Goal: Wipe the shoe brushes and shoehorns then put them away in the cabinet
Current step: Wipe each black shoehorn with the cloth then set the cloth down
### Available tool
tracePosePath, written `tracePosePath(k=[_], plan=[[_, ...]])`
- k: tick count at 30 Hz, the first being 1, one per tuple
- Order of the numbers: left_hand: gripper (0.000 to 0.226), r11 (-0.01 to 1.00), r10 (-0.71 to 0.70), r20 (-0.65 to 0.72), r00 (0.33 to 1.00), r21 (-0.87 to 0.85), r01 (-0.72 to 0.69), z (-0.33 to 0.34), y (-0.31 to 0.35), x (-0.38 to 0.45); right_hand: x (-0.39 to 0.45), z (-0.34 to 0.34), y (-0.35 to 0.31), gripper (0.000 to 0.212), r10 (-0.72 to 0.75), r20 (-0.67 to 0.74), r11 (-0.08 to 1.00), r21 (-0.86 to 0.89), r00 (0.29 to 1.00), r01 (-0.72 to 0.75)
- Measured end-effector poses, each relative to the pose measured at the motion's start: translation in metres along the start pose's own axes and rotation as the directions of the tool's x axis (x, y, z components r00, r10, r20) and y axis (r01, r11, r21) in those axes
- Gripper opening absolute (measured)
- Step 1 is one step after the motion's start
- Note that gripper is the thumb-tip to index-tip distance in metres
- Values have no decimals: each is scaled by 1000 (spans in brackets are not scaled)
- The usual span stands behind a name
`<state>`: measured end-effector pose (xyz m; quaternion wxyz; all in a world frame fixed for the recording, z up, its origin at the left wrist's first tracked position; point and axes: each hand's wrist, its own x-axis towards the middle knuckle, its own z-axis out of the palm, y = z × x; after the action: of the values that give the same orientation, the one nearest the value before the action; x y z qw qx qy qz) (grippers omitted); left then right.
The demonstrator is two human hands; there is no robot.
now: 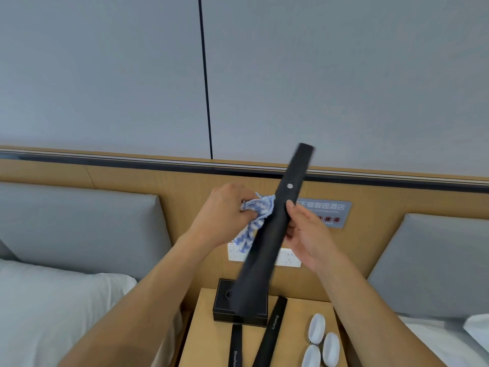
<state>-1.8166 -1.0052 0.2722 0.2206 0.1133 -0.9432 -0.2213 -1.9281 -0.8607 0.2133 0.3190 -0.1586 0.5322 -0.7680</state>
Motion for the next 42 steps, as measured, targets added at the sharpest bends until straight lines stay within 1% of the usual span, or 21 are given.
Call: tracePosePath(k=[3,4,8,12,13,15,18,20,21,24,25,27,29,30,34,36,38,40,42], plan=[[12,999,-42,-11,999,-35,42,4,-3,-4,-3,0,-5,26,45,-29,991,-127,999,-49],[13,998,-52,-32,998,-48,50,6,-3,-6,-4,1,-5,27,55,-26,989,-137,998,-58],[11,996,-52,-118,992,-79,42,12,-2,-11,-2,6,-7,24,122,83,993,-5,989,-122],[9,993,-58,-146,988,-108,43,14,-2,-15,-4,8,-10,33,129,227,991,-51,965,-120],[8,992,-57,-147,987,-118,40,14,-2,-16,-5,8,-11,35,130,248,991,-66,960,-117],[8,993,-44,-161,986,-115,26,13,-3,-16,-6,7,-11,36,127,242,991,-75,962,-112],[8,994,12,-252,968,-101,-39,7,-4,-16,-5,4,-11,31,109,169,989,-120,979,-90],[11,988,109,-306,946,-71,-137,3,-1,-18,-5,3,-10,30,93,154,985,-161,984,-68],[15,981,166,-303,938,-45,-188,3,1,-19,-5,4,-9,29,87,159,984,-167,983,-60],[26,961,271,-242,932,7,-278,12,7,-22,-4,9,-8,29,83,205,994,-94,975,-65],[27,956,290,-232,928,19,-294,16,8,-24,-4,10,-8,32,80,234,996,-63,969,-67],[26,951,305,-245,920,30,-307,21,7,-26,-5,8,-8,44,79,323,997,-43,943,-68],[25,953,302,-261,917,42,-302,25,7,-28,-8,4,-8,55,85,402,996,-38,912,-76],[25,954,297,-266,917,52,-294,27,8,-29,-9,3,-9,57,85,416,996,-45,905,-73],[26,962,267,-327,907,42,-268,23,5,-24,-12,4,-2,66,93,412,993,-101,907,-56],[26,974,225,-363,904,67,-216,12,-4,-10,-14,4,4,66,129,430,985,-163,894,-64],[21,984,175,-383,907,96,-149,-1,-13,6,-17,4,8,64,158,448,974,-217,880,-65],[13,987,154,-410,899,114,-118,-13,-22,20,-18,5,10,62,174,468,968,-243,866,-63],[15,988,136,-433,891,130,-87,-23,-31,32,-18,7,10,61,182,481,966,-251,857,-64]])
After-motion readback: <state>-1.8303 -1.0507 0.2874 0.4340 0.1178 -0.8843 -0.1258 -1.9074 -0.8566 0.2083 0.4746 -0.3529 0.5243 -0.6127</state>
